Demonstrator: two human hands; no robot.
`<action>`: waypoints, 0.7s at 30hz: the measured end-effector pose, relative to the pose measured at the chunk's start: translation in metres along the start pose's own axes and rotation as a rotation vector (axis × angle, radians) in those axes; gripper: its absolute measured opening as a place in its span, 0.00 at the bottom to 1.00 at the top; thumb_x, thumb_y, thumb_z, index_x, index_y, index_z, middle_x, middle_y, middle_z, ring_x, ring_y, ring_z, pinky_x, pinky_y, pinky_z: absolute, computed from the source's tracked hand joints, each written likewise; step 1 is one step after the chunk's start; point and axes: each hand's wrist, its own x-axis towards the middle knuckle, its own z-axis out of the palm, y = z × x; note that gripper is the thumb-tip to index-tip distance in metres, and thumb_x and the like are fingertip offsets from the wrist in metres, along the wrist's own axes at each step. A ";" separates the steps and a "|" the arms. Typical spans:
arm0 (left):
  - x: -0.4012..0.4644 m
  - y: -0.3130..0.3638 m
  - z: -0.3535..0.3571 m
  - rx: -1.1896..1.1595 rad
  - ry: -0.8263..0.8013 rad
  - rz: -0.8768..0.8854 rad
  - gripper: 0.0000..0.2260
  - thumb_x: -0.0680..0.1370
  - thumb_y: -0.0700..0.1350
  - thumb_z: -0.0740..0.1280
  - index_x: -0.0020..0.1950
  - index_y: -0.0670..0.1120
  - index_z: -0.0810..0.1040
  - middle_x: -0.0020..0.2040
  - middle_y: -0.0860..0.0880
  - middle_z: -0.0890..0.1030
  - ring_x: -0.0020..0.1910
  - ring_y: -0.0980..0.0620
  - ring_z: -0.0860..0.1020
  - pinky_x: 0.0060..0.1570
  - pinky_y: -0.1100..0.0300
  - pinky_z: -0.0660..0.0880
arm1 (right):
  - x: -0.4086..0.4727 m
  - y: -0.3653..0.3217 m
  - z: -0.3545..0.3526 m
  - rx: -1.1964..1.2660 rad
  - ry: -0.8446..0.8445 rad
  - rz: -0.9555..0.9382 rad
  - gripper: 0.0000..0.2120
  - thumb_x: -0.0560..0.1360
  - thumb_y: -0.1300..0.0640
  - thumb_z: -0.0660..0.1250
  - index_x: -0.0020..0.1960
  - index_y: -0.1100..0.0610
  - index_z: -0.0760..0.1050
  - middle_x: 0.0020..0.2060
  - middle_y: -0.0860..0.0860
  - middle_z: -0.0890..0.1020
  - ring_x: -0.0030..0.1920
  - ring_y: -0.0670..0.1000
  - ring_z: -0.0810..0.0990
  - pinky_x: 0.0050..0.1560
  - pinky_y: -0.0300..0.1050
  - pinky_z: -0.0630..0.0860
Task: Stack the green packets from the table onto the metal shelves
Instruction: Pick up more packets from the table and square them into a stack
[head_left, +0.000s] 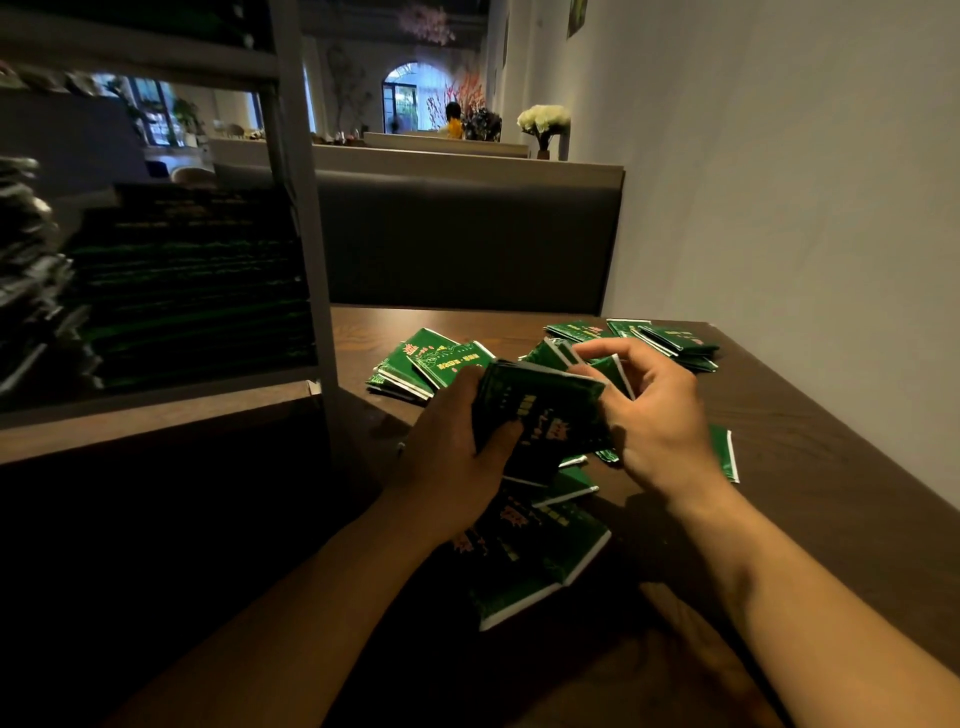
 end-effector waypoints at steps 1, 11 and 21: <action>0.000 0.002 -0.001 -0.015 0.010 -0.006 0.18 0.78 0.44 0.66 0.65 0.53 0.66 0.56 0.56 0.75 0.57 0.57 0.73 0.48 0.67 0.69 | 0.000 0.000 0.000 0.010 -0.014 0.017 0.14 0.68 0.41 0.69 0.52 0.44 0.79 0.53 0.50 0.82 0.55 0.52 0.81 0.47 0.54 0.83; 0.009 0.002 -0.006 -0.526 0.283 -0.299 0.18 0.77 0.38 0.67 0.62 0.55 0.69 0.51 0.59 0.79 0.53 0.59 0.78 0.57 0.53 0.75 | -0.004 0.004 0.012 0.302 -0.171 0.215 0.19 0.78 0.70 0.62 0.60 0.50 0.73 0.55 0.51 0.82 0.53 0.47 0.83 0.50 0.41 0.80; 0.011 0.004 -0.009 -0.533 0.406 -0.238 0.16 0.77 0.35 0.64 0.57 0.55 0.69 0.49 0.59 0.77 0.47 0.64 0.76 0.39 0.69 0.73 | -0.004 -0.013 -0.007 0.116 0.405 -0.163 0.15 0.77 0.65 0.66 0.54 0.45 0.74 0.49 0.44 0.80 0.48 0.43 0.81 0.42 0.39 0.80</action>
